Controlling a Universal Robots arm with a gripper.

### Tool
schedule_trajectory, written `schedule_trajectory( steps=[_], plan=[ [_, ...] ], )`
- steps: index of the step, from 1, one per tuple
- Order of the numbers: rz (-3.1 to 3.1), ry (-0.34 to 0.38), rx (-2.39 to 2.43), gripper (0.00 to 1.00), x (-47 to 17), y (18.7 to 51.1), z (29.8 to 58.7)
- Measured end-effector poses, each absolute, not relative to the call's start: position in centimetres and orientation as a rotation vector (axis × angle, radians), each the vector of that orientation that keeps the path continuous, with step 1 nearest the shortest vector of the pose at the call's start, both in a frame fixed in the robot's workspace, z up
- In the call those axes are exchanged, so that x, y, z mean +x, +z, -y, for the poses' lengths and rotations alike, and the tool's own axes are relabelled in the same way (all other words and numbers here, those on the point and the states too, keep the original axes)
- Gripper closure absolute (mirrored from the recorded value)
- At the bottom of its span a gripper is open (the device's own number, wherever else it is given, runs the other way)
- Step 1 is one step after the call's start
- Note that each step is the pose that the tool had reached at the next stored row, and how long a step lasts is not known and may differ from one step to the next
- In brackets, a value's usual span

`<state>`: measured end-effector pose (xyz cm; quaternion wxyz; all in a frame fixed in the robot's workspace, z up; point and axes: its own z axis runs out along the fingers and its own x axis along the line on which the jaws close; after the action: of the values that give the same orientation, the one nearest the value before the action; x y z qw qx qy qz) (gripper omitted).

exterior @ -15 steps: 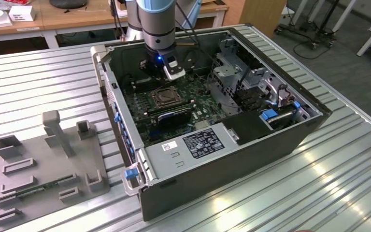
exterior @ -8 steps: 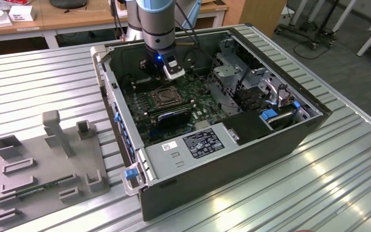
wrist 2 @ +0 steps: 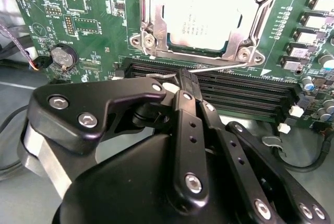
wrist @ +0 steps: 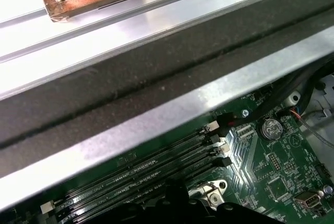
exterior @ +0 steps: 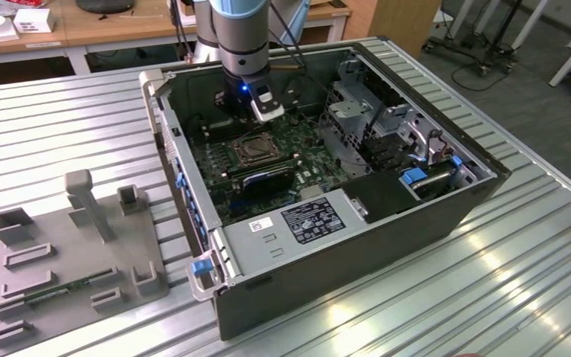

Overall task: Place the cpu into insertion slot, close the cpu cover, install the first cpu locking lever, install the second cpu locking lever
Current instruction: 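Install the first cpu locking lever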

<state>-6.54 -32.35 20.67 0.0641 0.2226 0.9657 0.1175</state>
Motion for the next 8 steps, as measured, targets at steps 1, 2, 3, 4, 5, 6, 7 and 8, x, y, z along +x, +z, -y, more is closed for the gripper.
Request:
schedule_trajectory(
  steps=[1, 2, 3, 4, 5, 6, 7, 8],
  plan=[
    [-2.916, 0.355, 0.672, 0.89, -6.54, 20.66, 32.32],
    [-2.916, 0.355, 0.672, 0.89, -6.54, 20.67, 32.30],
    [-2.916, 0.355, 0.672, 0.89, -6.54, 20.67, 32.30],
    [-2.916, 0.355, 0.672, 0.89, -6.54, 20.67, 32.30],
    [-2.916, 0.355, 0.672, 0.89, -6.54, 20.67, 32.29],
    [-2.916, 0.355, 0.673, 0.89, -6.54, 20.67, 32.29],
    [-2.916, 0.355, 0.673, 0.89, -6.54, 20.66, 32.29],
    [-2.916, 0.355, 0.673, 0.89, -6.54, 20.63, 32.28]
  ],
)
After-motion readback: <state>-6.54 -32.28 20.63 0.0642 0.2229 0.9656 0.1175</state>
